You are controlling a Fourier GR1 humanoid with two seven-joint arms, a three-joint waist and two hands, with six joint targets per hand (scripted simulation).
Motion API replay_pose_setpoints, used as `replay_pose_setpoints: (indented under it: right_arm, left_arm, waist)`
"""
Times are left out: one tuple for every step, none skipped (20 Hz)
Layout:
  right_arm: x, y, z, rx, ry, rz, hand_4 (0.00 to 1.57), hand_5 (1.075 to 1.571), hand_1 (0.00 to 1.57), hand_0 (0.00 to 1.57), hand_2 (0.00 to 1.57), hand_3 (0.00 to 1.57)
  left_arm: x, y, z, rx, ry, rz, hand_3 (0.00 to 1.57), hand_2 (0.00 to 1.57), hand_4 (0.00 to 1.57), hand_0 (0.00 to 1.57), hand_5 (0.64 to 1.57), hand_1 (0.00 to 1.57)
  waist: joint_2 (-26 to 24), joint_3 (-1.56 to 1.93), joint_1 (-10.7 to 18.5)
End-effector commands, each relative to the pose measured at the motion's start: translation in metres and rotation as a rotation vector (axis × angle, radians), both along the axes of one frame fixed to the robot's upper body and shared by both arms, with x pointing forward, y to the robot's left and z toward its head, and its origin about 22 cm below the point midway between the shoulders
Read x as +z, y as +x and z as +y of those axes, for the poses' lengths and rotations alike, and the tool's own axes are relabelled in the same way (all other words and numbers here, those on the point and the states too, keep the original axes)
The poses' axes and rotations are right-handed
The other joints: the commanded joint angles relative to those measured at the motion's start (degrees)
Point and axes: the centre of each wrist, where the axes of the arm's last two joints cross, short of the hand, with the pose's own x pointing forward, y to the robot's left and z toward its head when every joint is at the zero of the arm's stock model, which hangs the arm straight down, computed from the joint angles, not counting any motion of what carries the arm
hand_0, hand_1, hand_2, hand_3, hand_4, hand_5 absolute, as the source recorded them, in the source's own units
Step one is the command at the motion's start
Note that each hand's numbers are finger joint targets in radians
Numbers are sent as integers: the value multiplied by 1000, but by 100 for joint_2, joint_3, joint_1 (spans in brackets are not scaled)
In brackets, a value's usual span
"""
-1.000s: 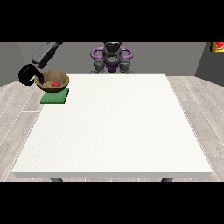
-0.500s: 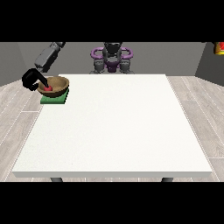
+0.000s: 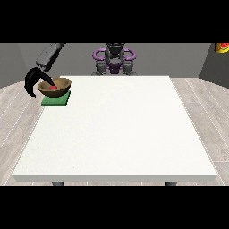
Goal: Pick the cup and pour the ball into the bowl, then pick the bowl and place it on the pad
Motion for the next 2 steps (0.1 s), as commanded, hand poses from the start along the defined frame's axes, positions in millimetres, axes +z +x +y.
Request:
replay_pose_setpoints:
  right_arm:
    - [42,-2,-23,38,-34,43,0,1383,0,0,0,0]
    - [35,6,-7,66,-32,51,200,1375,0,0,0,0]
  left_arm:
    - [-25,-1,1,11,-17,43,0,0,1190,0,1569,0]
    - [-23,0,1,31,-4,136,0,0,1190,0,1569,0]
  waist:
    - [-323,-8,-157]
    - [-755,-8,-252]
